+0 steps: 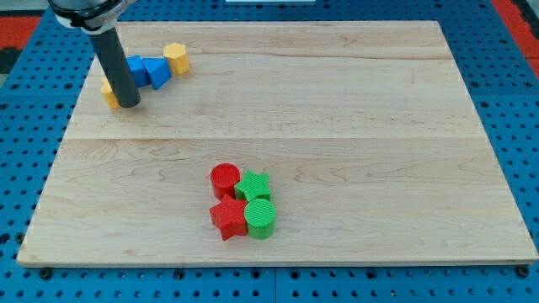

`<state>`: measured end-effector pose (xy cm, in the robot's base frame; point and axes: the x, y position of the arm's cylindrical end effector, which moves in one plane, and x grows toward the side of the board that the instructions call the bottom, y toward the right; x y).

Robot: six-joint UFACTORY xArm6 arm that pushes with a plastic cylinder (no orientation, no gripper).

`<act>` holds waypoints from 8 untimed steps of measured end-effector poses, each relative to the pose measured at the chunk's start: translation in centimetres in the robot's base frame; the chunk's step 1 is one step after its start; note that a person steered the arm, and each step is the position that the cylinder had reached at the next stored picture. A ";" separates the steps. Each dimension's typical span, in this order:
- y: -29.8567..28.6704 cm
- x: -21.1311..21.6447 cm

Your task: Push the yellow heart to the left of the blue cube

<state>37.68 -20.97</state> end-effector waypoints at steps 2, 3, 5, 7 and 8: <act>-0.7 -0.4; 0.3 0.6; 19.3 -1.1; 20.4 -13.1; 14.3 -17.1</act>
